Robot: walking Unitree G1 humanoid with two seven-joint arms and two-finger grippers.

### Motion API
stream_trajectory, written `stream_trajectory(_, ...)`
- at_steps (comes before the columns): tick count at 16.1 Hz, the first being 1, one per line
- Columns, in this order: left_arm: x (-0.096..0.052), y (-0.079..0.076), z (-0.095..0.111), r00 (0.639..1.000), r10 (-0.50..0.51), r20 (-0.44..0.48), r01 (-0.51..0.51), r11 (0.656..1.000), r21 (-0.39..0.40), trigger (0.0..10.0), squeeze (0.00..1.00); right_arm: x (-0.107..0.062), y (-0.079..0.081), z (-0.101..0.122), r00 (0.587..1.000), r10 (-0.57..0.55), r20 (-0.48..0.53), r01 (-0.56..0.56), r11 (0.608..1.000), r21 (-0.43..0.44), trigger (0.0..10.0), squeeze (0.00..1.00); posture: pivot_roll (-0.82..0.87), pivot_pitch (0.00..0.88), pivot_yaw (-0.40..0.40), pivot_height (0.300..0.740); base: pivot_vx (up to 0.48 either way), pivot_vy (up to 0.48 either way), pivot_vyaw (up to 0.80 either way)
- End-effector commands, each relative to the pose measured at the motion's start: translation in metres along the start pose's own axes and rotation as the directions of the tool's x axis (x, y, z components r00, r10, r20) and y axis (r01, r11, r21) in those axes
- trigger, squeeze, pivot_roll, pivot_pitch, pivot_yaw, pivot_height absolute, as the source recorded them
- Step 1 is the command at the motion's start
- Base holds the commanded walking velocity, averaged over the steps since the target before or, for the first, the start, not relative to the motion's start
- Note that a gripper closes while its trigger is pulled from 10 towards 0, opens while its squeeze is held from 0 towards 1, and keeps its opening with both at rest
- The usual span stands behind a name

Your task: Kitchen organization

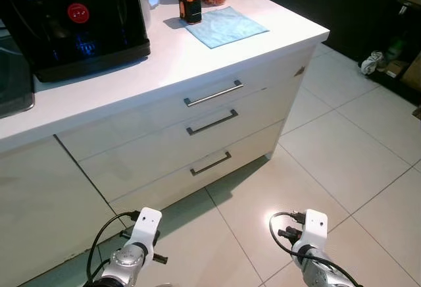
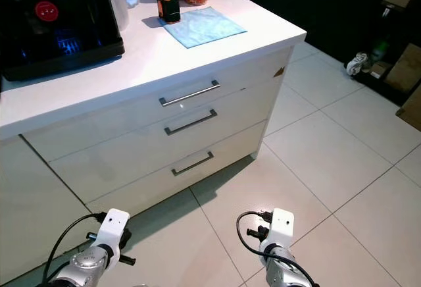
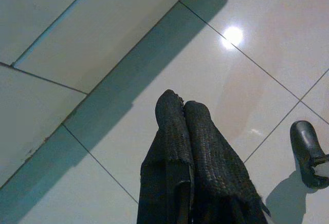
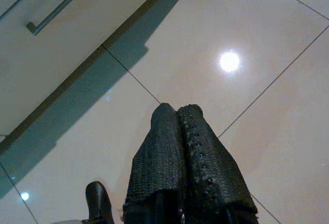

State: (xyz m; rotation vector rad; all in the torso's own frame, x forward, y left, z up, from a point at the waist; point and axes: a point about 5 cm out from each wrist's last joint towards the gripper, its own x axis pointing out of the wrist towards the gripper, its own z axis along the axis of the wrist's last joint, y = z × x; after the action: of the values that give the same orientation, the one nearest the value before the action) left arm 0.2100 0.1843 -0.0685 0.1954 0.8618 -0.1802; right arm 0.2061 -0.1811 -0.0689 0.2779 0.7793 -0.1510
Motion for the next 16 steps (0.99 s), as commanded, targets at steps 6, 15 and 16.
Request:
stream_trajectory(6,0.0003,-0.0061,-0.0014,1.000,-0.027,-0.001,0.027,0.999,0.025,10.0,0.00,-0.0007,-0.0021,-0.0019,1.000,-0.009,-0.002,0.009,1.000,-0.008,10.0,0.00,0.04,0.000,0.016,0.740,0.000,0.000,0.00)
stream_trajectory(15,0.0006,-0.0067,-0.0005,1.000,-0.022,0.000,0.022,1.000,0.019,10.0,0.00,0.0000,-0.0017,0.0015,1.000,0.003,0.006,-0.003,1.000,-0.024,10.0,0.00,0.03,0.000,0.020,0.740,0.000,0.000,0.00)
stream_trajectory(16,0.0005,-0.0065,-0.0007,1.000,-0.022,0.001,0.022,1.000,0.019,10.0,0.00,0.0000,-0.0015,0.0015,1.000,0.003,0.008,-0.003,1.000,-0.024,10.0,0.00,0.03,0.000,0.020,0.740,0.000,0.000,0.44)
